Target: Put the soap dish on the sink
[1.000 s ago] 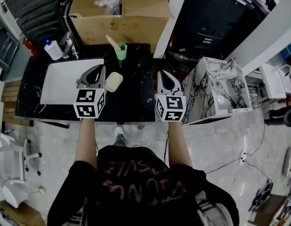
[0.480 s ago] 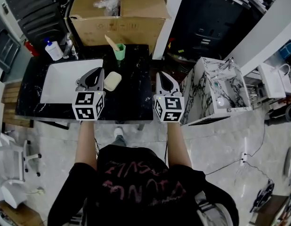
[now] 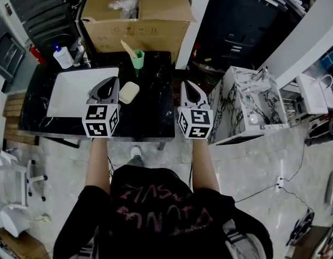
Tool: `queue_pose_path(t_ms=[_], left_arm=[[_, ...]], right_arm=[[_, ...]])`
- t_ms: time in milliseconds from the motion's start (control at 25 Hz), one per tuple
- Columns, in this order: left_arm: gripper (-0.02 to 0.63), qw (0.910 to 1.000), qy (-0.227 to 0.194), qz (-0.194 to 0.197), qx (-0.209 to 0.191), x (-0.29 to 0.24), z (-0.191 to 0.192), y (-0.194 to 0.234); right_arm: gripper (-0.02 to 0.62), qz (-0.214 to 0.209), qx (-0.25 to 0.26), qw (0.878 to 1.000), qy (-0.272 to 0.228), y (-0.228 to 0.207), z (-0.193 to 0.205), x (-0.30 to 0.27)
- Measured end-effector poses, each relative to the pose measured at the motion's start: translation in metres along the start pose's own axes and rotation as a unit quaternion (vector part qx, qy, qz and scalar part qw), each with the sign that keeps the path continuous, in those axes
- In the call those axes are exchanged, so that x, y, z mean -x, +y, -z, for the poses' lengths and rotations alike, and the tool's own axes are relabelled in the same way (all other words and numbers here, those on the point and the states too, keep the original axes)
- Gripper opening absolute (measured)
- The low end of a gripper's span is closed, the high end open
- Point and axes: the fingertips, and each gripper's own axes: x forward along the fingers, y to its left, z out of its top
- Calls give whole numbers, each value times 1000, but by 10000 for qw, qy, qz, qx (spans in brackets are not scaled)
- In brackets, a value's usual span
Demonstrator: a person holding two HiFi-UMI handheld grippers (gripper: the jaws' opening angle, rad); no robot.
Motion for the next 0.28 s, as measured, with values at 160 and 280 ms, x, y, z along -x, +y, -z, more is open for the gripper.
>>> queue_pose_path(t_ms=[160,280], left_arm=[[17,10000,-41,-26,-17,0,-1,0],[15,10000,-35,2,-1,-1,0,-1]], right_arm=[[11,-59,-38,10000,-24,0,-1,-2],[11,-68,-101,9999,-19,-2,1,-1]])
